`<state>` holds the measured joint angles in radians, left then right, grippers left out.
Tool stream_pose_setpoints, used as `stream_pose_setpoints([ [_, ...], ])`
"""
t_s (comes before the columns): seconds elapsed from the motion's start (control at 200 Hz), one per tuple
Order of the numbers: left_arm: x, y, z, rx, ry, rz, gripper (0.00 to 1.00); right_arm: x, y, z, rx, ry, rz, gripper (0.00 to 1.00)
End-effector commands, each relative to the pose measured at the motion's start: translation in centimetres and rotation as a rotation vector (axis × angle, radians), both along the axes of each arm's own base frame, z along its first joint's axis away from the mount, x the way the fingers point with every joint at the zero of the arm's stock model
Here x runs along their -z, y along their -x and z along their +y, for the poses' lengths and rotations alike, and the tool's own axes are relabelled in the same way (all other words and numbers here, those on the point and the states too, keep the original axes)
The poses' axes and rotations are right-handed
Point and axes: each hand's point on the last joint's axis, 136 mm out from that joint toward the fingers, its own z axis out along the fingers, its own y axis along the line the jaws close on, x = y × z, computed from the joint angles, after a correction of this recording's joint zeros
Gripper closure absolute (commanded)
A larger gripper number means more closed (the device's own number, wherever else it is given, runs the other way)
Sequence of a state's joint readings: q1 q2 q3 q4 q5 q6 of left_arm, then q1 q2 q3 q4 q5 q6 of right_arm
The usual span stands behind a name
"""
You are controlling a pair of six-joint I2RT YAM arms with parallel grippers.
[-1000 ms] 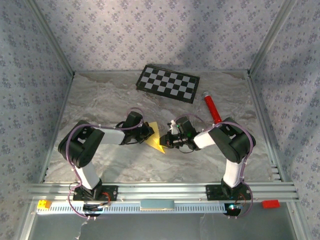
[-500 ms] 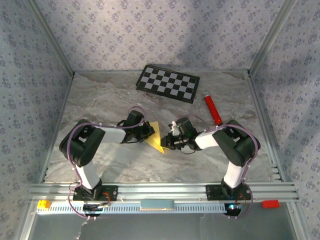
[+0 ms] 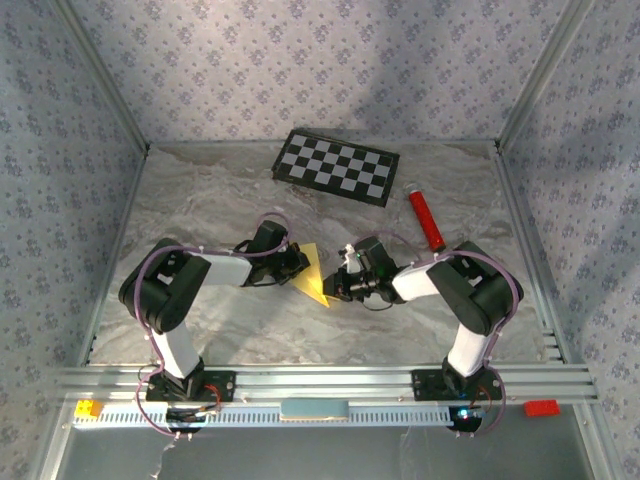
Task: Fold a paper plane with a square sheet of paper (pick it up from the middle)
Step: Fourth fold the wing at the center of the table.
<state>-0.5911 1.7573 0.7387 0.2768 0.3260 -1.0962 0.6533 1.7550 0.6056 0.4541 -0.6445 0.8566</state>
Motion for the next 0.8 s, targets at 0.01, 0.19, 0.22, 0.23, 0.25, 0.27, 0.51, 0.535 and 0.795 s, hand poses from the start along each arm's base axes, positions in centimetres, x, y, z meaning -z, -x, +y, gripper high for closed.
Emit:
stream_pose_setpoints([
  [0.01, 1.2, 0.5, 0.3, 0.015, -0.039, 0.031, 0.97, 2.5, 3.3, -2.1, -0.021, 0.115, 0.128, 0.86],
  [0.19, 1.3, 0.5, 0.3, 0.015, -0.038, 0.035, 0.97, 2.9, 4.0, -2.6, -0.033, 0.138, 0.138, 0.85],
  [0.22, 1.3, 0.5, 0.2, 0.016, -0.036, 0.035, 0.97, 3.1, 4.1, -2.8, -0.031, 0.144, 0.143, 0.85],
  [0.23, 1.3, 0.6, 0.3, 0.016, -0.038, 0.035, 0.97, 3.1, 4.2, -2.8, -0.033, 0.145, 0.145, 0.85],
  [0.25, 1.2, 0.5, 0.2, 0.015, -0.037, 0.034, 0.97, 3.2, 4.2, -2.8, -0.033, 0.148, 0.144, 0.86],
  [0.27, 1.3, 0.6, 0.3, 0.017, -0.038, 0.035, 0.97, 3.4, 4.2, -2.9, -0.032, 0.150, 0.148, 0.87],
  [0.51, 1.2, 0.5, 0.1, 0.016, -0.035, 0.034, 0.97, 3.3, 4.3, -2.8, -0.041, 0.164, 0.157, 0.90],
  [0.535, 1.3, 0.6, 0.2, 0.015, -0.036, 0.036, 0.97, 3.2, 4.2, -2.8, -0.040, 0.167, 0.154, 0.89],
  [0.795, 1.3, 0.5, 0.2, 0.013, -0.035, 0.038, 0.97, 3.1, 5.0, -3.2, -0.076, 0.214, 0.150, 0.84],
])
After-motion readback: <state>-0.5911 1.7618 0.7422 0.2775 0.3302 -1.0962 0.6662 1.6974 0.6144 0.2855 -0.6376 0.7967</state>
